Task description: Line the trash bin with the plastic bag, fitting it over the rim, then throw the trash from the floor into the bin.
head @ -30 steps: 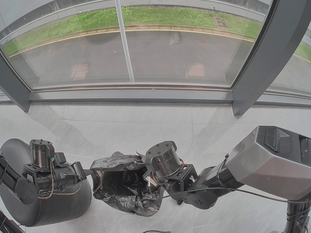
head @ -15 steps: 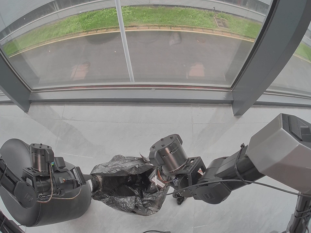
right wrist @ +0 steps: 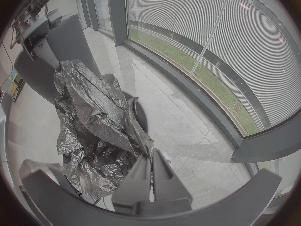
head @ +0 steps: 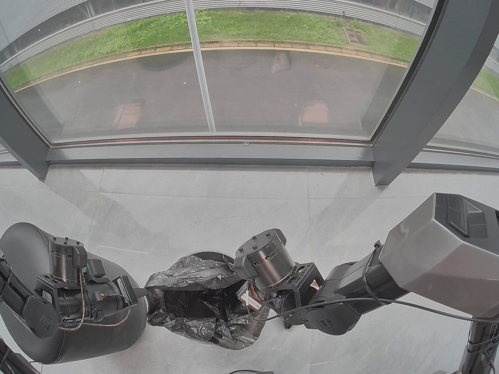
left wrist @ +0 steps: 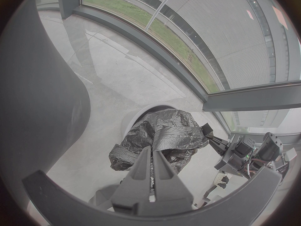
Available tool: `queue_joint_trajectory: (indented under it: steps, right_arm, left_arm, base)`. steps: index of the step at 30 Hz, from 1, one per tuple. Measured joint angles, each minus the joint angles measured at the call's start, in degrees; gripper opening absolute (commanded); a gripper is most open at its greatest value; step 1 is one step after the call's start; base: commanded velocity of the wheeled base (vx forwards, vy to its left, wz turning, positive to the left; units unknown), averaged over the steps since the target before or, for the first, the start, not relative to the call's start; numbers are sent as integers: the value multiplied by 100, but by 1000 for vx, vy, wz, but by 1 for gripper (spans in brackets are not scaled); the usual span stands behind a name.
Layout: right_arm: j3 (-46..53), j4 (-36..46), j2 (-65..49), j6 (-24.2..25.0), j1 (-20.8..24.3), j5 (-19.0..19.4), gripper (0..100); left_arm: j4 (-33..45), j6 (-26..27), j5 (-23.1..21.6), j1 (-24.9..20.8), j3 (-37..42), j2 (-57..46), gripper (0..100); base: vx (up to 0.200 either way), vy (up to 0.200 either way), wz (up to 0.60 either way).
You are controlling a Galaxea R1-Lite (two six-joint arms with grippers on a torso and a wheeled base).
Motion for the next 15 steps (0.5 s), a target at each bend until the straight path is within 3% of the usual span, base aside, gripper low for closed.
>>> queue_joint_trajectory:
  steps: [15]
  right_arm:
    - [-196,-850,468,85,-295,134,0]
  left_arm:
    - [-28,6,21,2,-174,223,0]
  base:
    - [0,0,0]
